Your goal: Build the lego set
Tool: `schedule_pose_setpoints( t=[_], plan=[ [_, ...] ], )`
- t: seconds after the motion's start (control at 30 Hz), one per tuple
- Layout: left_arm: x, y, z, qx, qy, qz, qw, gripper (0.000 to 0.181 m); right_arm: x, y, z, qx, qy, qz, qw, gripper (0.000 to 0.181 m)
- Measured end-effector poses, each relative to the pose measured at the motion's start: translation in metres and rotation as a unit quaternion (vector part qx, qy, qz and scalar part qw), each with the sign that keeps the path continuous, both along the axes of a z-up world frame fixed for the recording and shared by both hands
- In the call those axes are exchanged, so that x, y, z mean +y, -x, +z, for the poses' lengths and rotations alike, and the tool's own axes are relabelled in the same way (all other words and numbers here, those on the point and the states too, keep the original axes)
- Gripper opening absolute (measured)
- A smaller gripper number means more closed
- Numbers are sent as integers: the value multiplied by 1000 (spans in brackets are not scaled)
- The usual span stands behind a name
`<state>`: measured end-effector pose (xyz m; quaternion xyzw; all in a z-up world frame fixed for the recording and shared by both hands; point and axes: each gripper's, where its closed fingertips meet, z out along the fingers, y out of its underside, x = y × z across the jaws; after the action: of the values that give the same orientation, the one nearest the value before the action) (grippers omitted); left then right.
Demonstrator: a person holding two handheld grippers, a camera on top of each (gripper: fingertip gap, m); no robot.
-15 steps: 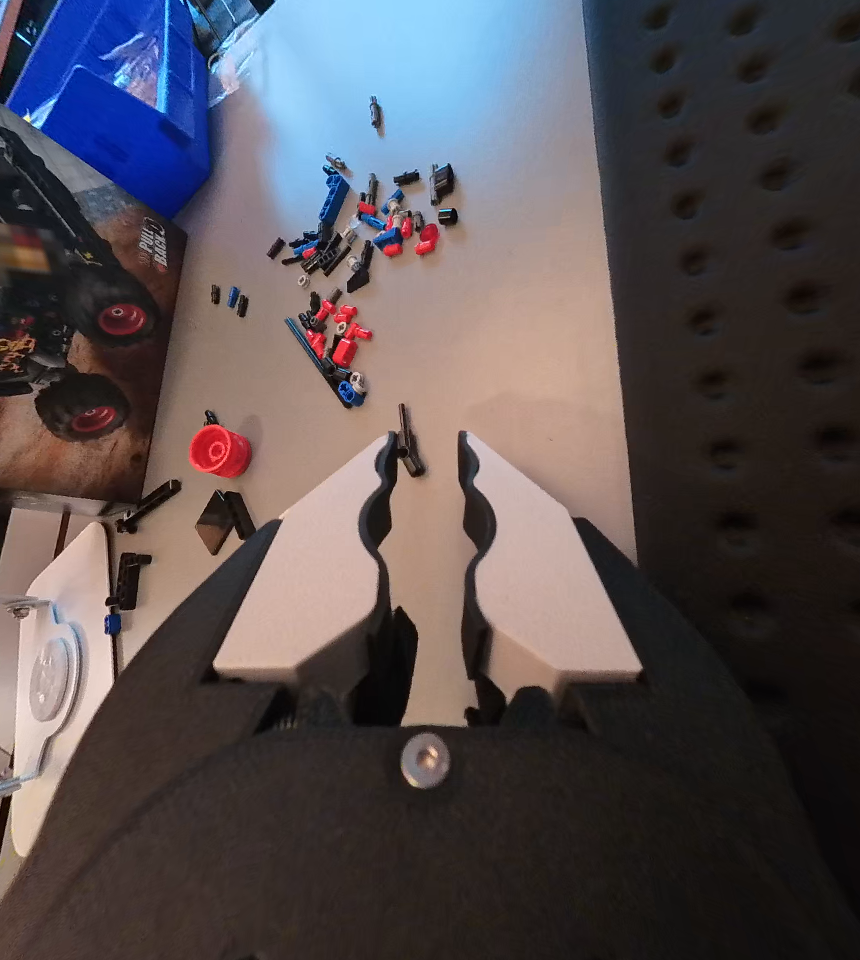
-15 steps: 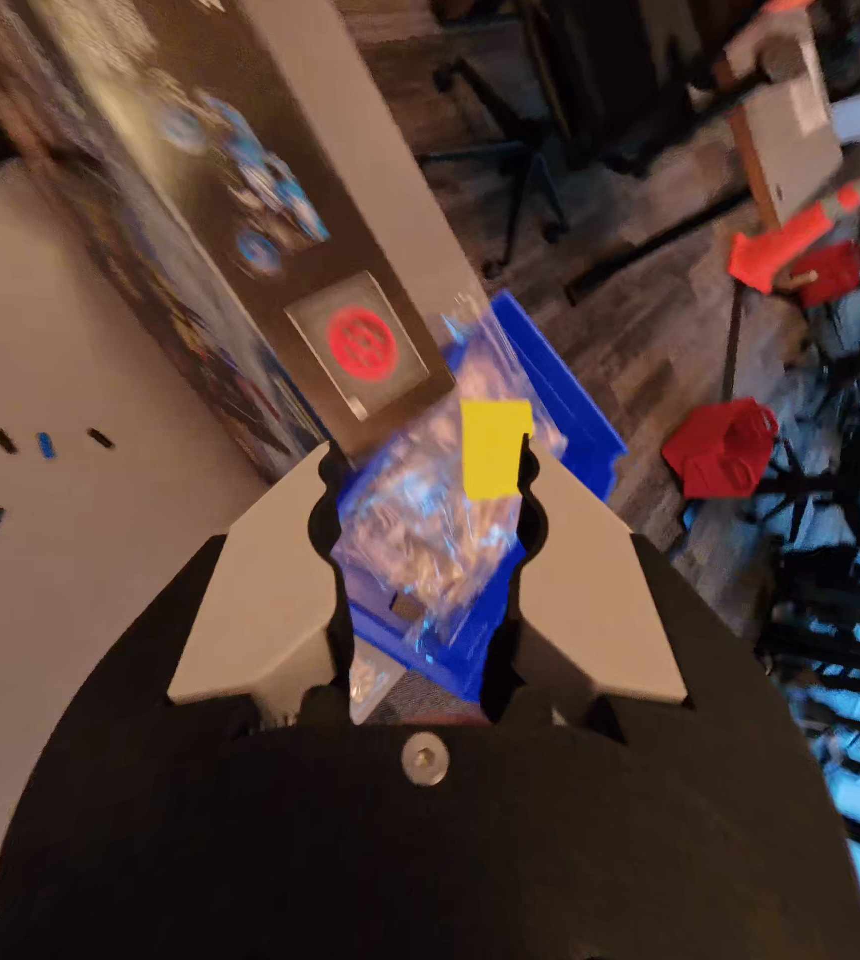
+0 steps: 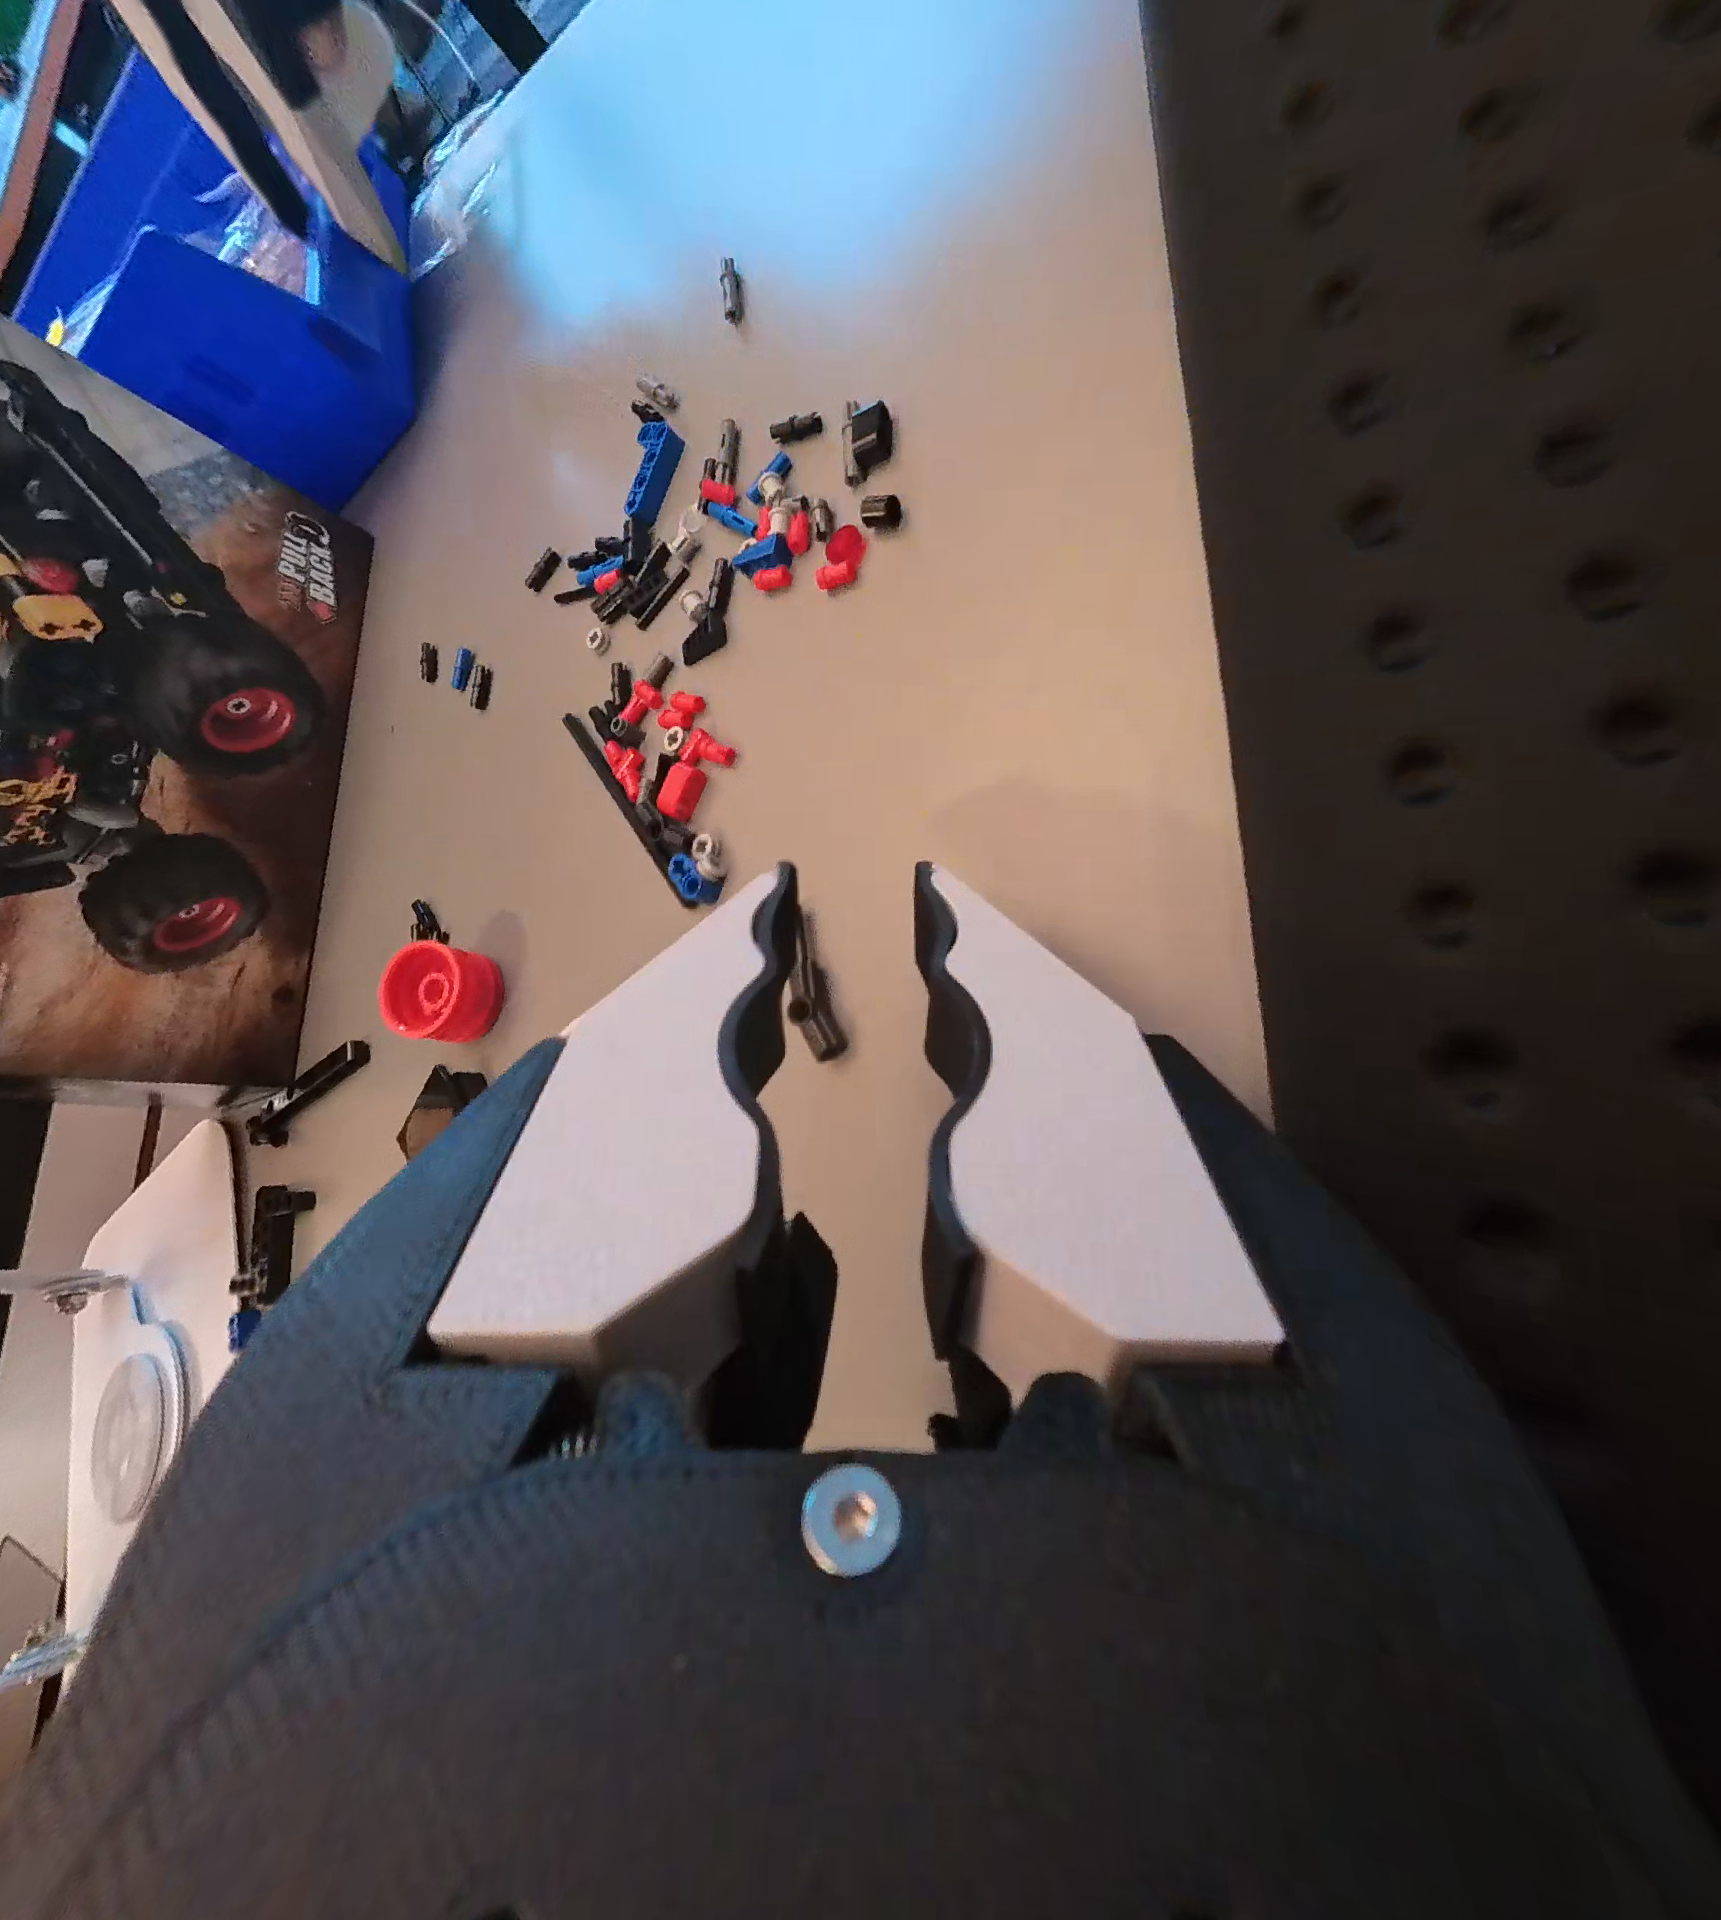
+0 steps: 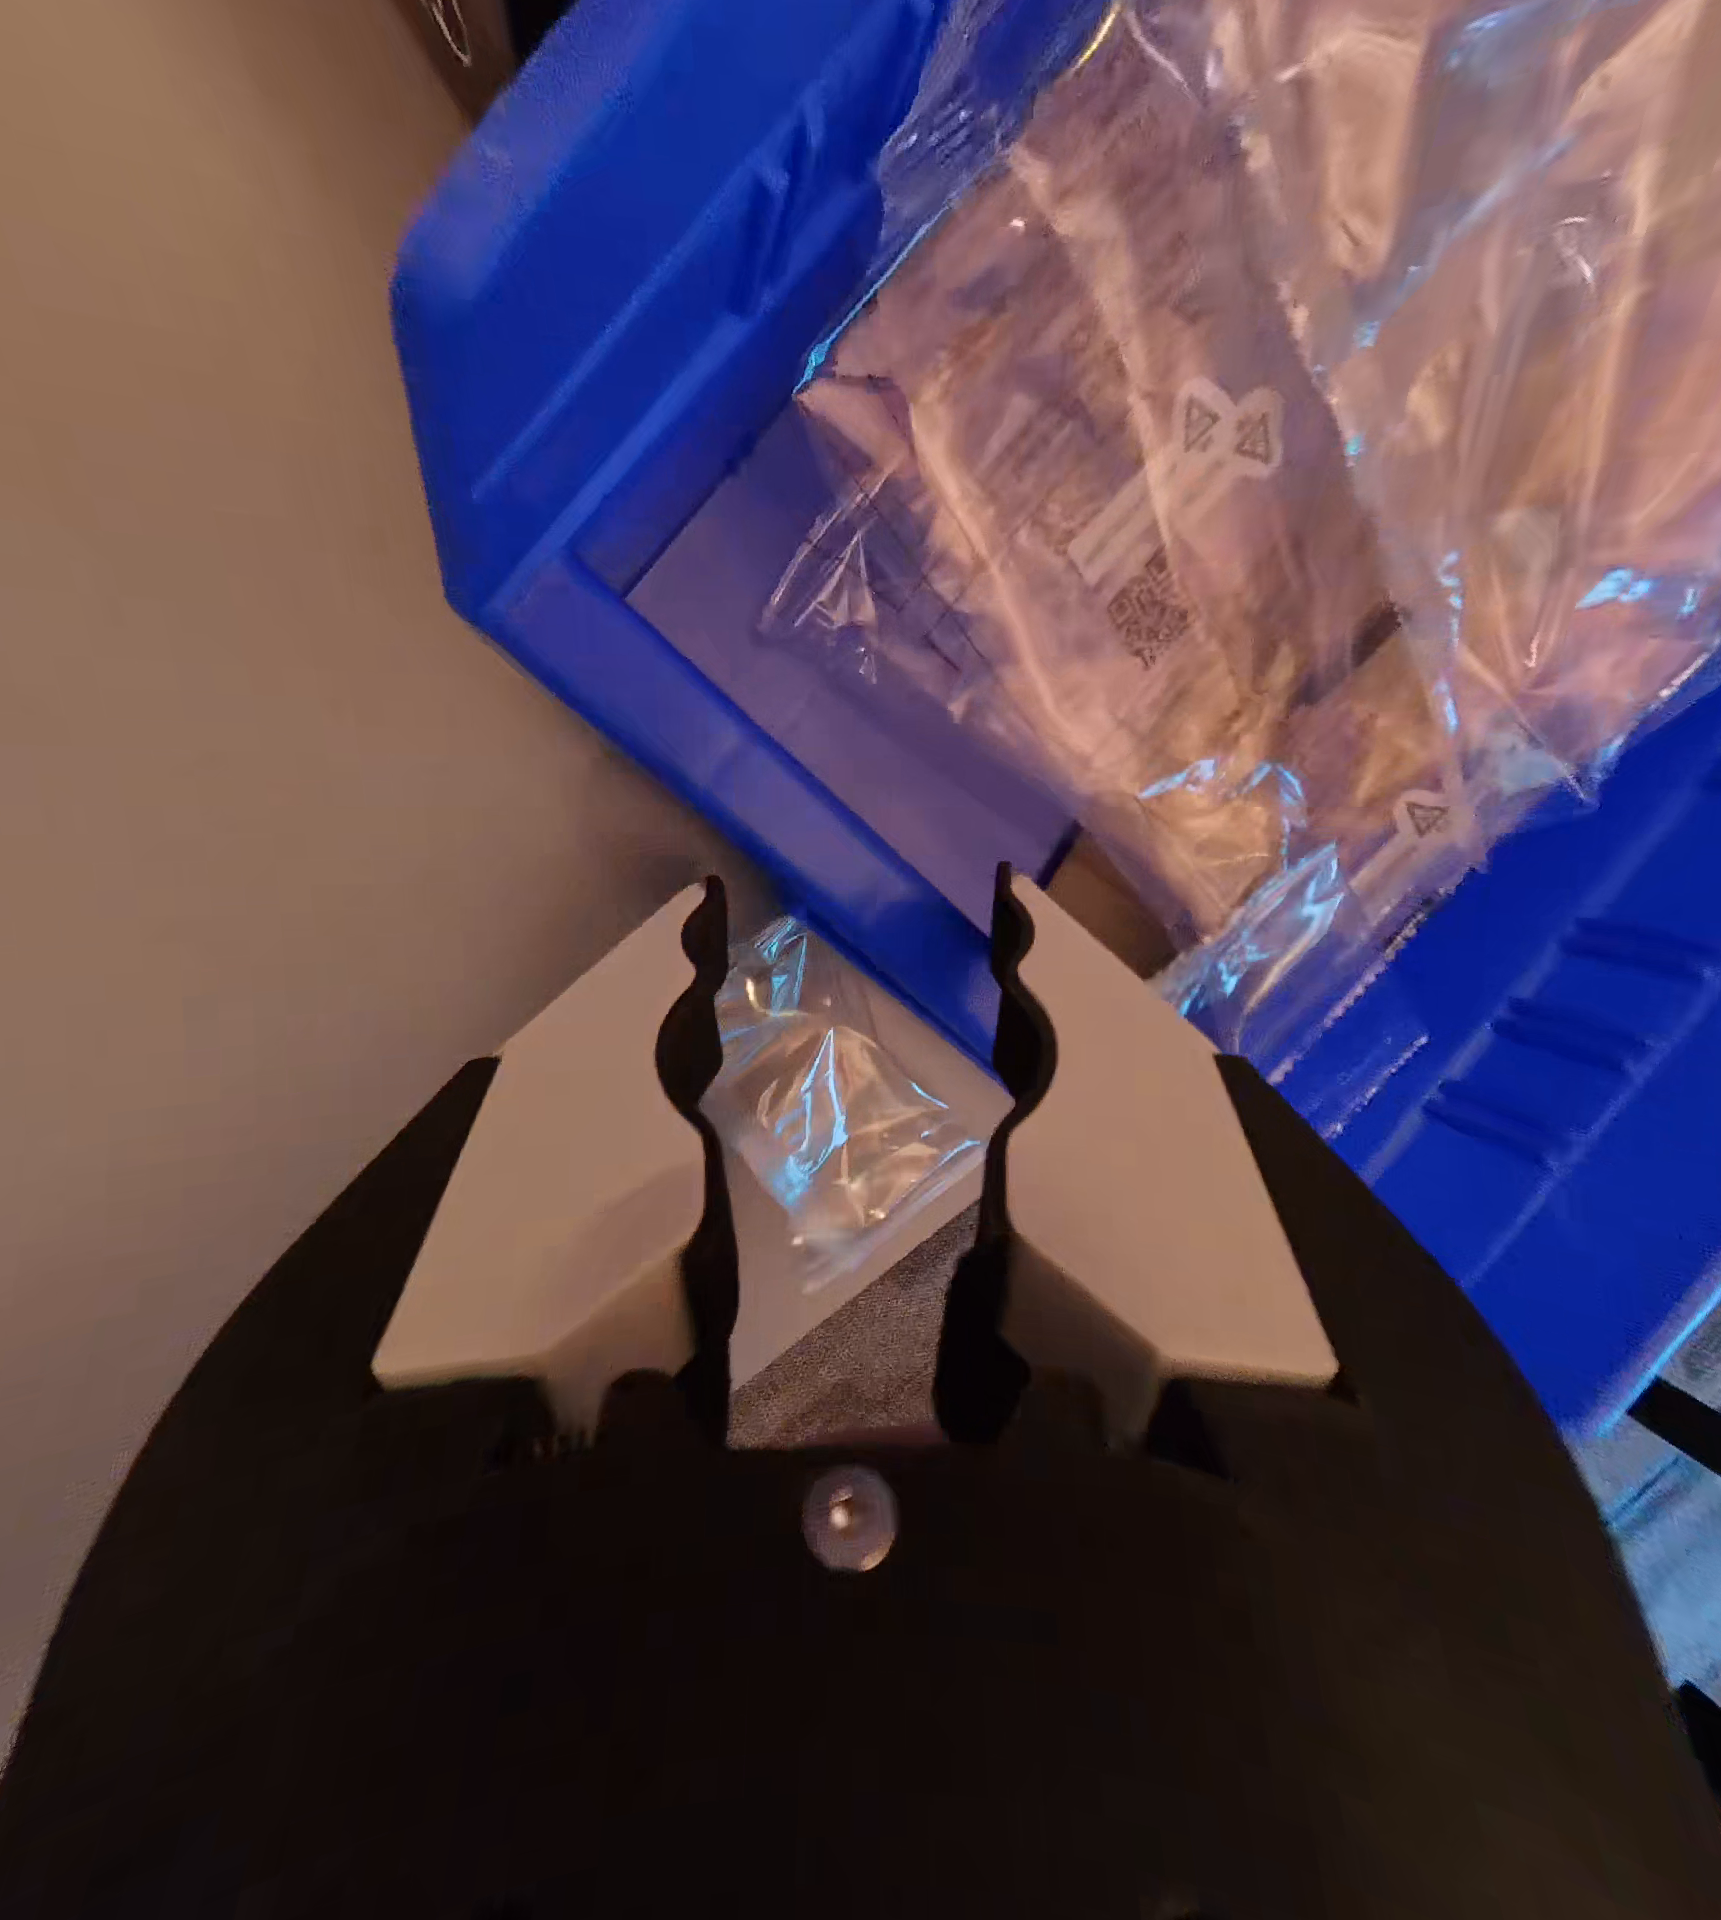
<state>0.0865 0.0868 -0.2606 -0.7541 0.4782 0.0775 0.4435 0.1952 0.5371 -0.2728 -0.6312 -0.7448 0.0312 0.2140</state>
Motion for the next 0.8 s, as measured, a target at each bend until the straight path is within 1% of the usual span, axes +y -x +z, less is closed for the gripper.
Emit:
schedule_pose_setpoints(
  t=[0.07, 0.23, 0.3, 0.37, 0.47, 0.53, 0.63, 0.7, 0.8],
  plan=[
    [0, -1, -1, 1, 1, -1, 1000, 21, 0, 4, -2, -3, 4, -6, 1000, 43],
    [-1, -2, -4, -2, 10, -2, 1000, 20, -15, 21, -3, 11, 26, -8, 1000, 39],
    [-2, -1, -6, 1, 14, -3, 1000, 21, -23, 26, 1, 25, 45, -4, 999, 41],
    [-4, 0, -6, 2, 13, -3, 1000, 20, -23, 23, 12, 35, 34, 1, 999, 47],
    [-5, 2, -3, -4, 11, -1, 1000, 20, -11, 3, 24, 16, 4, -8, 1000, 48],
    [-6, 1, -1, -9, 10, -2, 1000, 20, -5, -4, 31, 26, -6, -10, 1000, 48],
    [-7, -1, 0, -9, 10, -6, 1000, 20, 3, 8, 47, 78, -2, -28, 997, 48],
    [-8, -1, -2, -5, 11, -7, 1000, 20, 14, 18, 51, 101, -11, -40, 994, 48],
    [-7, 2, -1, -4, 10, -1, 1000, 20, 35, 25, 40, 83, -40, -55, 994, 55]
  ],
)
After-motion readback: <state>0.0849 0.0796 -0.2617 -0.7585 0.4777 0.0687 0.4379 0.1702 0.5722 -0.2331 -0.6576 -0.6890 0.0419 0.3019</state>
